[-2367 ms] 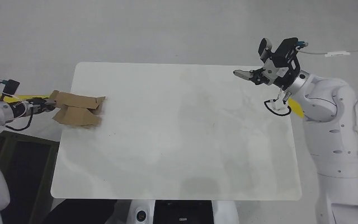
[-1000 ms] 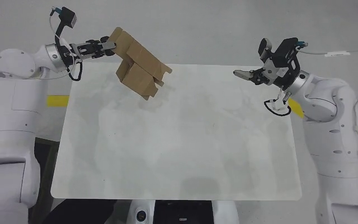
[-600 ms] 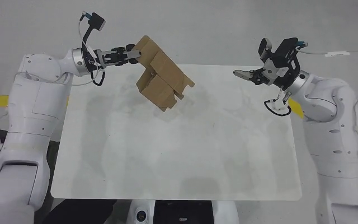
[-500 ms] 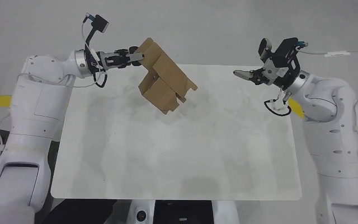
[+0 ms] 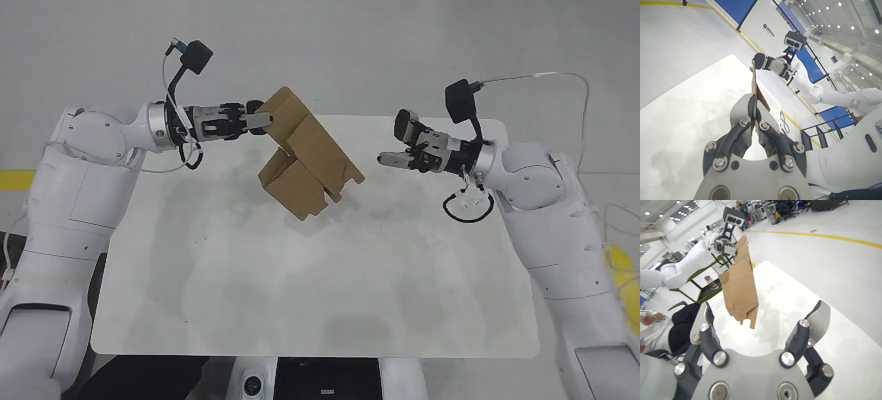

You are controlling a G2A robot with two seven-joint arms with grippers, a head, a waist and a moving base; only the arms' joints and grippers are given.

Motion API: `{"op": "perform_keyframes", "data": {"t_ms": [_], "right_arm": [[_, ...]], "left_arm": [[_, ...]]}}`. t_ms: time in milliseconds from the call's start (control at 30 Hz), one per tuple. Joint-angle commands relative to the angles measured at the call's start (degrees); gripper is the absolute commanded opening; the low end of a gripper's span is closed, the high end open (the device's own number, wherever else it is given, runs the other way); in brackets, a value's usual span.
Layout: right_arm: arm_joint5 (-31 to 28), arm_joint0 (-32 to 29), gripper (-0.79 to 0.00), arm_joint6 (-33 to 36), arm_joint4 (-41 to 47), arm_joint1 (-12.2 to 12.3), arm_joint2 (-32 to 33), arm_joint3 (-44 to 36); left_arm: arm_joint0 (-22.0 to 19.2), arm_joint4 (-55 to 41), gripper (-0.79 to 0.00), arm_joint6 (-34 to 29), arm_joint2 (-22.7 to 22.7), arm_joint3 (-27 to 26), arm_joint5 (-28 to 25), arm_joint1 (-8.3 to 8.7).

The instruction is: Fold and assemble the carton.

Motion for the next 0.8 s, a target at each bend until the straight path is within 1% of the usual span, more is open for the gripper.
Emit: {"op": "perform_keyframes", "data": {"t_ms": [0,100,367,633,667,700,767], "right_arm": [[0.03,1.53,0.0,3.98,6.68,-0.27,-2.21,1.13],[-0.26,3.83,0.0,8.09,12.93,-0.81,-5.27,3.07],[1.43,7.61,0.0,10.21,21.63,-1.9,-14.06,6.04],[1.14,10.83,0.0,9.93,24.79,-1.73,-21.38,7.56],[0.94,11.21,-0.009,9.73,25.14,-1.66,-22.11,7.69],[0.74,11.57,-0.148,9.52,25.41,-1.59,-22.84,7.81],[0.5,12.26,-0.311,9.29,25.98,-1.41,-24.34,7.95]], "left_arm": [[0.39,-0.62,-0.785,-0.06,0.16,-0.96,0.05,0.34],[0.97,-1.65,-0.785,0.03,0.53,-2.7,-0.04,0.92],[2.16,-4.92,-0.785,0.2,1.75,-5.46,-0.21,2.51],[2.5,-8.18,-0.785,-0.14,3.57,-7.5,0.13,3.88],[2.46,-8.49,-0.785,-0.17,3.79,-7.54,0.16,4.03],[2.39,-8.63,-0.785,-0.15,4.02,-7.65,0.13,4.18],[2.29,-8.78,-0.785,-0.08,4.55,-7.78,0.07,4.45]]}}
